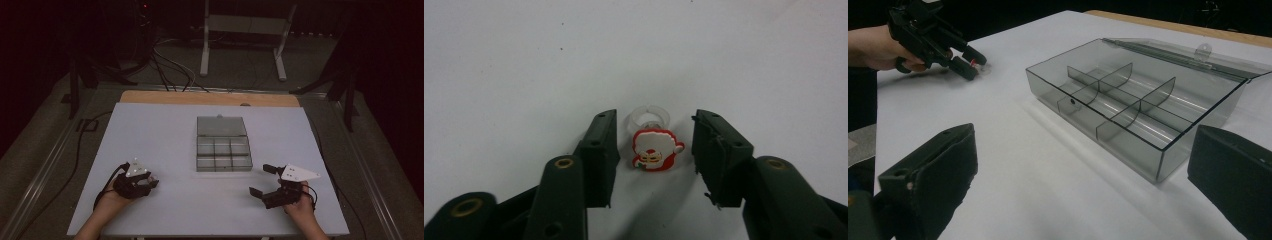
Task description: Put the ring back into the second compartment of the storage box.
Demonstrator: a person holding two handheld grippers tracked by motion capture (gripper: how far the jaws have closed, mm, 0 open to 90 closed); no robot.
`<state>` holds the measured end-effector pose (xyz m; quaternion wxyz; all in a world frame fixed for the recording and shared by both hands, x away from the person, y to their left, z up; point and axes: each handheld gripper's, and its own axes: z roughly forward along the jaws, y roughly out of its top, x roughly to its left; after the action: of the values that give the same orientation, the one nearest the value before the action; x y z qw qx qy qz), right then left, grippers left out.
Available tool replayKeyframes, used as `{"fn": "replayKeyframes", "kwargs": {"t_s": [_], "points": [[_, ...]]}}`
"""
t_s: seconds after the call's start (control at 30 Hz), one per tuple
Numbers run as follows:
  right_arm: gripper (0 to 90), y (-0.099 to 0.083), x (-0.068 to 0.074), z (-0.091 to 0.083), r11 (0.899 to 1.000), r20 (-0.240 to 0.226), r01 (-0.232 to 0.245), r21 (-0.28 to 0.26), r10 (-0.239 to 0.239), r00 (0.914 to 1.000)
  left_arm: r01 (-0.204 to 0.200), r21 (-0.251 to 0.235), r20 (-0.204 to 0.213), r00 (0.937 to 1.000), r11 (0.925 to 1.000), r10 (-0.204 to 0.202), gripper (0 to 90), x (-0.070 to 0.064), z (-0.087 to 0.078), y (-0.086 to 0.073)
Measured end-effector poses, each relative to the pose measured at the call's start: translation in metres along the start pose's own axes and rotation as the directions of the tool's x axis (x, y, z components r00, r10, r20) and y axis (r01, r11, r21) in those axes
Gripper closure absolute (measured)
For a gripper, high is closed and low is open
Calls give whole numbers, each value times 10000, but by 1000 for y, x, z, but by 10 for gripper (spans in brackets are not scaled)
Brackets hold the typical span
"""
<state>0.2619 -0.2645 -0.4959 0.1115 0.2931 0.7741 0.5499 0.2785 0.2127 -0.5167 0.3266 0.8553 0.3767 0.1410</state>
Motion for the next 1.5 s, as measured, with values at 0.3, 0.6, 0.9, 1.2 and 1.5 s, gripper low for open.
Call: {"fn": "replayKeyframes", "kwargs": {"t_s": [0.3,0.6,0.9,1.2,1.5], "points": [[0,0,0,0,10000,-6,5,4,-5,10000,1,2,51,10000,10000,-1,695,2,0,1],[0,0,0,0,10000,-2,9,5,-9,10000,-55,108,168,9998,9999,53,731,0,-1,3],[0,0,1,0,10000,7,42,-2,-42,10000,-315,184,68,9995,9993,314,734,-6,-2,7],[0,1,0,-1,10000,46,47,-29,-47,10000,-358,31,41,9994,9994,358,734,-7,-5,10],[0,1,0,-2,10000,73,-12,-57,12,10000,-415,-102,149,9990,9991,417,734,-8,-6,11]]}}
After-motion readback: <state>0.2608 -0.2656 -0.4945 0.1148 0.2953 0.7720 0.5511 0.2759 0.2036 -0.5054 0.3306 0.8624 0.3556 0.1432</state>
